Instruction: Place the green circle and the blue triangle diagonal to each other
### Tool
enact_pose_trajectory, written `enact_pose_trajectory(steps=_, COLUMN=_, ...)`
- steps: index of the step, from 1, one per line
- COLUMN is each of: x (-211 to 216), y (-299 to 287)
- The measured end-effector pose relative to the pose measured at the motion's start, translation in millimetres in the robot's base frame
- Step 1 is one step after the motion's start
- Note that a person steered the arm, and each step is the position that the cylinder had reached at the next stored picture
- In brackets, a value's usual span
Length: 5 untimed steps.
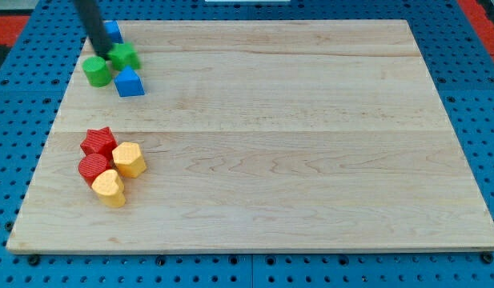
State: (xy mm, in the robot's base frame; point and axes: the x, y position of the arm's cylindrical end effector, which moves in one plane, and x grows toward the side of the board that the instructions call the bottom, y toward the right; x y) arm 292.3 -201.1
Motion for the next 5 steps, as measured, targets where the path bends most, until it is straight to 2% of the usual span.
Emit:
enact_pose_trajectory(steps=1, x=27, y=107)
enact_pose_trajectory(steps=2, x=49, y=182)
enact_pose_trajectory(steps=3, x=40, y=132)
enact_pose_trajectory(steps=4, x=-9, y=89)
enact_pose_trajectory(steps=5, x=-10, y=1)
